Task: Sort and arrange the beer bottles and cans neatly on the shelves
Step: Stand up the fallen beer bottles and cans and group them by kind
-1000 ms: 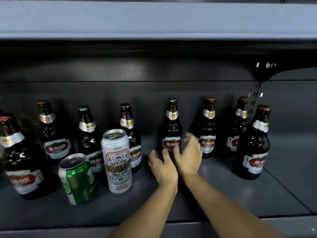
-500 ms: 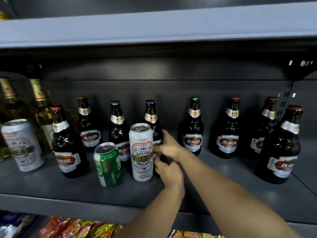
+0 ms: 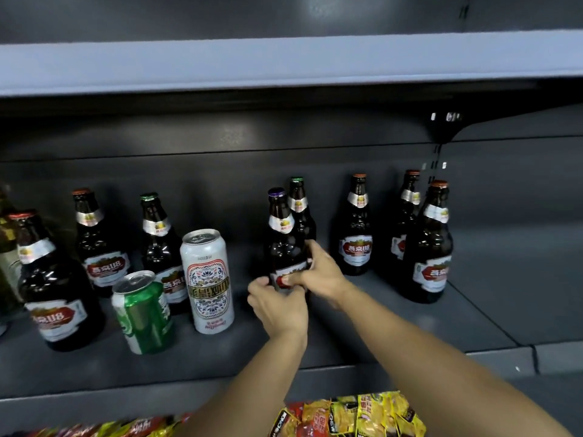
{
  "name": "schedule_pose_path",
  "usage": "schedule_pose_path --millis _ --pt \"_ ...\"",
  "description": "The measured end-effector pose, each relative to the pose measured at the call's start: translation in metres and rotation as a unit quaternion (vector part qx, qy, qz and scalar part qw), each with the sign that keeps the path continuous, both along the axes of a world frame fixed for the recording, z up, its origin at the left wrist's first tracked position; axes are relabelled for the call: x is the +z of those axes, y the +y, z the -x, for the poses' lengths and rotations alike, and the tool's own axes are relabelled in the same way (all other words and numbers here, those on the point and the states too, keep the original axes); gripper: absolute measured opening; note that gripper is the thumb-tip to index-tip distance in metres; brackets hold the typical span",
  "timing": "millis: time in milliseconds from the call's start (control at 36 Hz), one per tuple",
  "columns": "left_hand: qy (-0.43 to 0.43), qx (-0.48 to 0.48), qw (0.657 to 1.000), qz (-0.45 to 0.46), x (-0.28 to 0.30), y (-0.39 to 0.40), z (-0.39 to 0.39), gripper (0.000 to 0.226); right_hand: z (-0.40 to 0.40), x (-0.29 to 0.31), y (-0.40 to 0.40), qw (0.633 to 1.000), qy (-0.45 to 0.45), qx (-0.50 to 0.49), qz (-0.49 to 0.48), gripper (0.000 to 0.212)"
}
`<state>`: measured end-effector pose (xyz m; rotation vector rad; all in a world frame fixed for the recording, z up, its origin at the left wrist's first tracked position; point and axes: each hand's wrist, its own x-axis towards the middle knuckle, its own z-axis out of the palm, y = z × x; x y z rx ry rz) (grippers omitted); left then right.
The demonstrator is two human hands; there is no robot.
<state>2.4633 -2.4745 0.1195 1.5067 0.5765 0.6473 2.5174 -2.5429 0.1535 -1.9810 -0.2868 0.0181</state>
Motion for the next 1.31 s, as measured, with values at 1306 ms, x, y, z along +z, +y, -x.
schedule_pose_path --millis 1306 --pt "0.01 -0.212 0.926 -0.314 -0.008 -0.07 -0.051 0.046 0.009 -0.05 -0.079 0.955 -0.087 -0.284 -0.026 0.066"
